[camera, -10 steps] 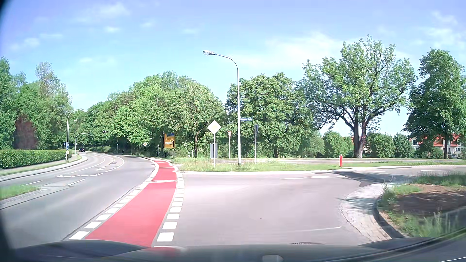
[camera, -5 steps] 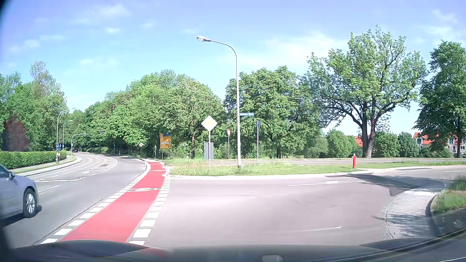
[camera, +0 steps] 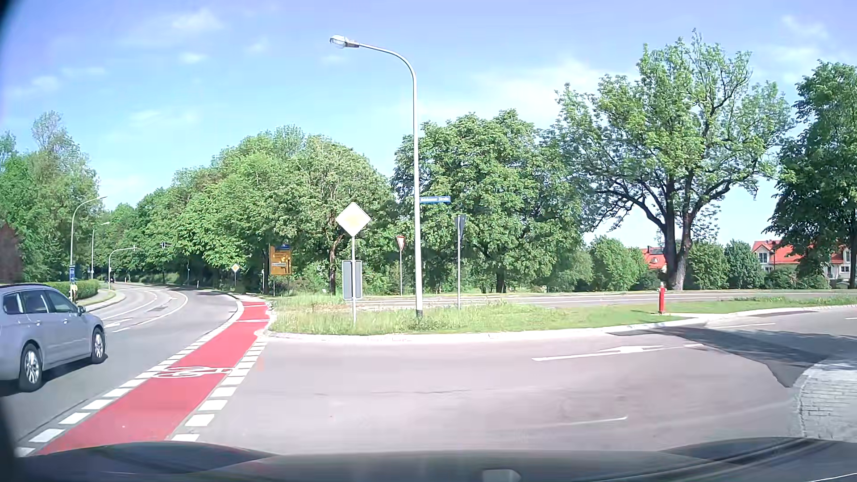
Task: Follow the waypoints while adhering to traffic rules and regulations
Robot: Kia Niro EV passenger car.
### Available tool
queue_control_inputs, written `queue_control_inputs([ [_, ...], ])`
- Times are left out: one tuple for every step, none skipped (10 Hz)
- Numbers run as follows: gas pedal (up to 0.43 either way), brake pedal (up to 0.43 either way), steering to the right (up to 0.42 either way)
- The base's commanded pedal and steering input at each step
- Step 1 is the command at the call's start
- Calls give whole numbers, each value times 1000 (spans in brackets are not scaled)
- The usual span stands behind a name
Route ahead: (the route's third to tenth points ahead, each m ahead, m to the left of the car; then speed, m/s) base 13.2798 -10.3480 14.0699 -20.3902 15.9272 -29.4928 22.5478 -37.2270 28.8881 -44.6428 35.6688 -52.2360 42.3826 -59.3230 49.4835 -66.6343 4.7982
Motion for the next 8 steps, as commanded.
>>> queue_control_inputs([
  [0,0,98],
  [0,0,116],
  [0,0,133],
  [0,0,152],
  [0,0,172],
  [0,0,184],
  [0,0,199],
  [0,0,219],
])
